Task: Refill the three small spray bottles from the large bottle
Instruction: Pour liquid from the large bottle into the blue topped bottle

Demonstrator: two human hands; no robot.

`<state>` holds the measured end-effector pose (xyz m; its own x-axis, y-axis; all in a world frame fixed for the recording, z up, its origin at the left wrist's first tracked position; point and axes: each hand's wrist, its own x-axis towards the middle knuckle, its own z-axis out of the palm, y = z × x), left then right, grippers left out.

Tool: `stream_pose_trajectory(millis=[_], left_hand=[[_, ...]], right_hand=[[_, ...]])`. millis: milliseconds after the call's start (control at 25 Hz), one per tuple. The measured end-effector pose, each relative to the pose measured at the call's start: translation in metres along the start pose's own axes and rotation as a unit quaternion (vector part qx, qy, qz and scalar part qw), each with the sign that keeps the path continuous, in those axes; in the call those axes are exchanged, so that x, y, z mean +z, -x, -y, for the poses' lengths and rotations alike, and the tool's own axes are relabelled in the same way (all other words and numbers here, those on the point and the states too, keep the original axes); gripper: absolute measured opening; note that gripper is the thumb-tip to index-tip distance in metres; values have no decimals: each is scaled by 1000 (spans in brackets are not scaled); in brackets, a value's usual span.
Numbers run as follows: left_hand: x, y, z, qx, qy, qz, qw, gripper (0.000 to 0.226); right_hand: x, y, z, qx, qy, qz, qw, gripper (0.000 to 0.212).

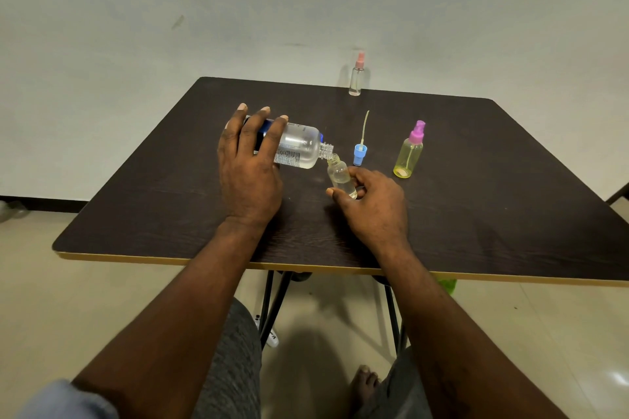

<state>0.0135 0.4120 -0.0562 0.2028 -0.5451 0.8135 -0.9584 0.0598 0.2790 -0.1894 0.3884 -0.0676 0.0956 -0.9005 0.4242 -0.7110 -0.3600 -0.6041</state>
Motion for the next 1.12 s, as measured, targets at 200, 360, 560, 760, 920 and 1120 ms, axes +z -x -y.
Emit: stream_pose_trajectory(millis=[200, 360, 560, 760, 920, 1120], left_hand=[[1, 0, 0, -2, 1, -2, 1000, 58], [2, 0, 1, 4, -1, -5, 1000, 57], [2, 0, 2, 10, -1, -14, 1000, 57], [2, 0, 2, 19, -2, -29, 999, 56], [1, 0, 1, 15, 0, -25, 1000, 56], [1, 0, 1, 12, 0, -18, 1000, 56]], right_hand=[[1, -1, 0, 4, -1, 0, 1000, 45], [1, -1, 0, 0, 3, -3, 1000, 47], [1, 0, 0, 0, 1, -6, 1000, 49], [0, 1, 0, 1, -5, -6, 1000, 48], [0, 0, 0, -1, -3, -4, 1000, 50], [1, 0, 0, -2, -5, -7, 1000, 48]])
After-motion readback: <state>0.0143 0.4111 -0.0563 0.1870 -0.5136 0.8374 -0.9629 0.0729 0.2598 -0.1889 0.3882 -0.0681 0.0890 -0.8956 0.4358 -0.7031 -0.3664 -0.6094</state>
